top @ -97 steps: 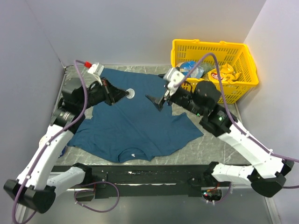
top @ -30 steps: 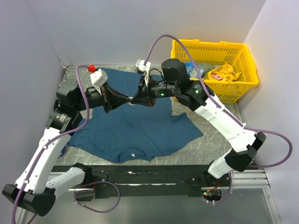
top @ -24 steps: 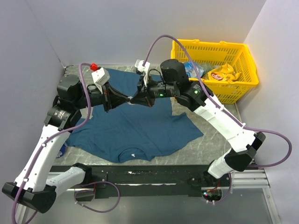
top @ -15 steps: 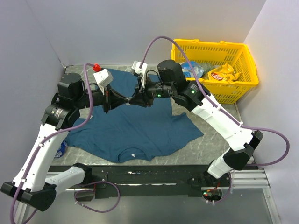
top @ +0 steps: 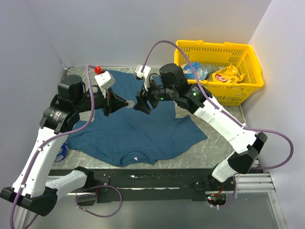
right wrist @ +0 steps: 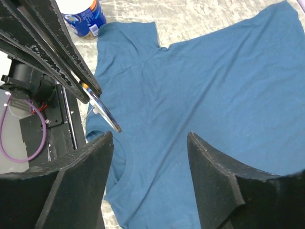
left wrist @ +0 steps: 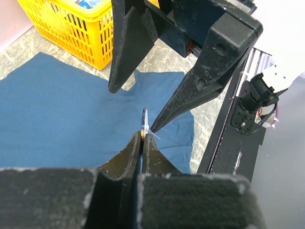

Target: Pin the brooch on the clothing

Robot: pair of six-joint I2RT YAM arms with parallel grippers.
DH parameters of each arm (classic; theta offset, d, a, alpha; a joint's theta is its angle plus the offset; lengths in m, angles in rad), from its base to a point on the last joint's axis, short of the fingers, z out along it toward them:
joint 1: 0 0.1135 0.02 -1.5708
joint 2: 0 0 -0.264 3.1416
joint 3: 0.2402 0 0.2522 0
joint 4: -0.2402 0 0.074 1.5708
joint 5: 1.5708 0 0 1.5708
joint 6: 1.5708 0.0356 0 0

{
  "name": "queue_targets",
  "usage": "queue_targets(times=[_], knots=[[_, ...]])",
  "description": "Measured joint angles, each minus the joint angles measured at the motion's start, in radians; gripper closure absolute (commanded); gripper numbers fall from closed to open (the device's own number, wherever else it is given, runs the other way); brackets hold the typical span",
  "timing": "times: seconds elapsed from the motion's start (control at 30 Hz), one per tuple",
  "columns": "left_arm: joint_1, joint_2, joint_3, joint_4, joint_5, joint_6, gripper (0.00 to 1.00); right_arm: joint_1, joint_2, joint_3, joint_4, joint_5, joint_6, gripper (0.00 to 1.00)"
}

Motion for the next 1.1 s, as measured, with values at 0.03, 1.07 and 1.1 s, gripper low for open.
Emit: queue_targets(times=[0.03,1.07,1.1], knots=[[0.000,0.000,0.000,-0.002,0.000,0.001,0.99,0.000,0.000,-0.003,0.003,-0.001,0.000,0.27],[-0.281,0.094,-0.019,0.017,-0.773,0.003,0.99,-0.146,-0.074,-0.109,0.105,0.017,0.215,0.17],[-0.293,0.113,-0.019,0.017,-0.818,0.000,0.99,-0.147,-0.076,-0.109,0.106,0.021,0.222,0.16]])
